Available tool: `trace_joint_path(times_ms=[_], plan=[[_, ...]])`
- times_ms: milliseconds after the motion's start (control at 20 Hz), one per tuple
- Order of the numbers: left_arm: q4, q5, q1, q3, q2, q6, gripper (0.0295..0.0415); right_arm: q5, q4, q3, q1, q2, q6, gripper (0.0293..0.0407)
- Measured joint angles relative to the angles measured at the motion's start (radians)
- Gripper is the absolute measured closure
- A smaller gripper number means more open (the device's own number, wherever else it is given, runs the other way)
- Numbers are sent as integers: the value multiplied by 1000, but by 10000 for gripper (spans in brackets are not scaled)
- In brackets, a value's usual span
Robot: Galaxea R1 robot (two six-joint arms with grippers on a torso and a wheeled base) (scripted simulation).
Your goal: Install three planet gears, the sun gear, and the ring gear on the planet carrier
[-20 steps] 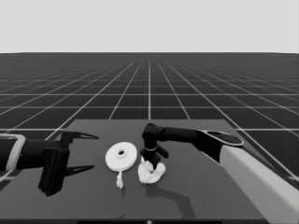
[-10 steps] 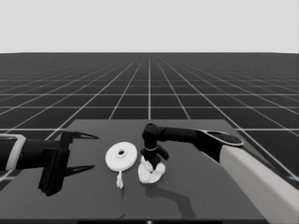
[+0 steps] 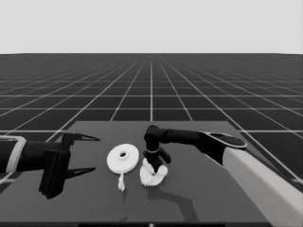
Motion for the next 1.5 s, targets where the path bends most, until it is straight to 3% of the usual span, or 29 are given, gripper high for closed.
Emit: trace_joint_path(times_ms=[250, 350, 400, 450, 750, 800, 850, 950, 1250, 1300, 1350, 1400, 1500], plan=[[0, 0, 0, 0, 0, 0, 326, 0, 0, 0, 0, 0, 52, 391], [0, 0, 0, 0, 0, 0, 326, 0, 0, 0, 0, 0, 62, 331], [0, 0, 0, 0, 0, 0, 326, 0, 0, 0, 0, 0, 64, 320], [0, 0, 0, 0, 0, 0, 326, 0, 0, 0, 0, 0, 66, 317], [0, 0, 0, 0, 0, 0, 326, 0, 0, 0, 0, 0, 67, 315], [0, 0, 0, 0, 0, 0, 326, -56, 119, 104, 102, -27, -290, 307], [0, 0, 0, 0, 0, 0, 326, -74, 202, 130, 210, -30, -526, 309], [0, 0, 0, 0, 0, 0, 326, -74, 284, 118, 309, -25, -774, 314], [0, 0, 0, 0, 0, 0, 326, -72, 328, 98, 351, -21, -913, 315], [0, 0, 0, 0, 0, 0, 326, 92, 25, 547, 193, -292, -1343, 293], [0, 0, 0, 0, 0, 0, 326, 188, -157, 874, -3, -710, -1618, 305], [0, 0, 0, 0, 0, 0, 326, 244, -264, 1066, -111, -968, -1781, 311], [0, 0, 0, 0, 0, 0, 326, 298, -364, 1250, -202, -1195, -1932, 315]])
